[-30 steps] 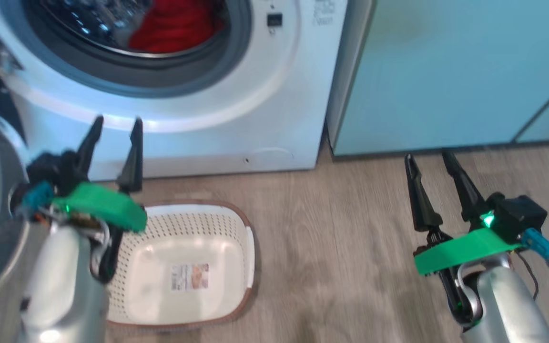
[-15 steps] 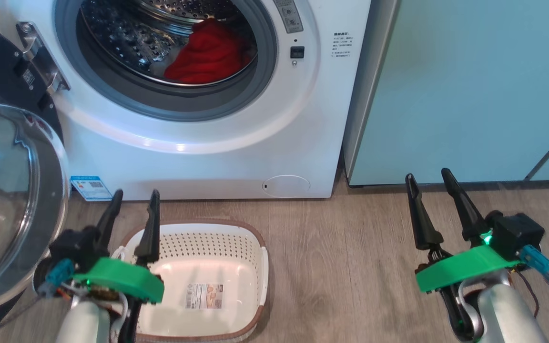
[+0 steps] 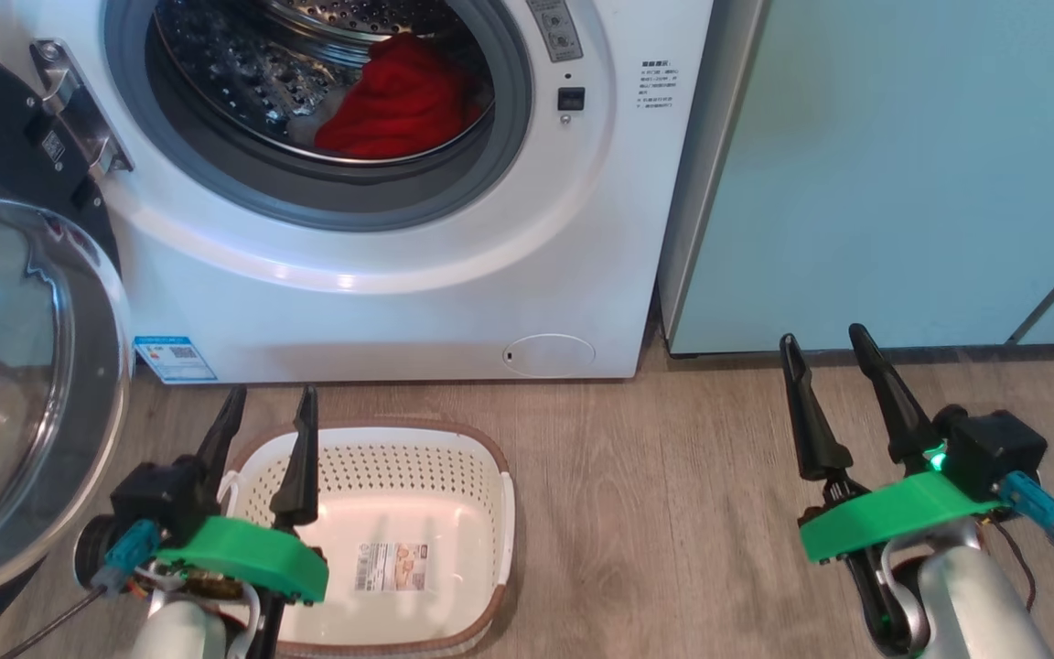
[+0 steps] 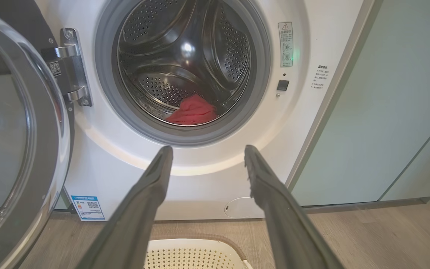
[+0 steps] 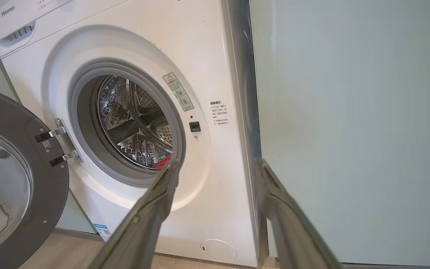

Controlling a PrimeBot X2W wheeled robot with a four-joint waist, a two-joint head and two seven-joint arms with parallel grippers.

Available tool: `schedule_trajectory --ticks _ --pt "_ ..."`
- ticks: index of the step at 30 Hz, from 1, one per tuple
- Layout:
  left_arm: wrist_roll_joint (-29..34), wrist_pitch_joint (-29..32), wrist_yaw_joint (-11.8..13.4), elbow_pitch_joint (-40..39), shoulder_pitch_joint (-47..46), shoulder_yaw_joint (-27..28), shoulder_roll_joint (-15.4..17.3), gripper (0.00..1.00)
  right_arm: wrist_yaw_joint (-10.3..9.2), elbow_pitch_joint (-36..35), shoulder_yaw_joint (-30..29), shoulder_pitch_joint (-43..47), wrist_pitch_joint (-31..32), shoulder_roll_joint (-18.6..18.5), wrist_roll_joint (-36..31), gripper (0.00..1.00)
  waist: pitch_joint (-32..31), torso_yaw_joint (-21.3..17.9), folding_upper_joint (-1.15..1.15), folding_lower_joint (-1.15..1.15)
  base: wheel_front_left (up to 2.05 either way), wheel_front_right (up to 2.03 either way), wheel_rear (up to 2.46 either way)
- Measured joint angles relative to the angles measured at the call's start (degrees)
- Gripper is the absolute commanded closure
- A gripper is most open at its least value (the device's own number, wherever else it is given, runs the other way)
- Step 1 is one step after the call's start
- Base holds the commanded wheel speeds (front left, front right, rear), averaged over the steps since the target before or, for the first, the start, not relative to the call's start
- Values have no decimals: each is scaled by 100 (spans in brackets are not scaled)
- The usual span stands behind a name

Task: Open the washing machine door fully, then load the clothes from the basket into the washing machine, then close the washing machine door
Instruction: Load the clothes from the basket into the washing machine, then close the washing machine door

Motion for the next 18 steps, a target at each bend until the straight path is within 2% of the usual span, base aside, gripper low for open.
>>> schedule_trajectory --ticks 18 --pt "-37 0 79 -46 1 -146 0 0 0 1 0 0 0 0 1 0 22 2 0 0 0 0 0"
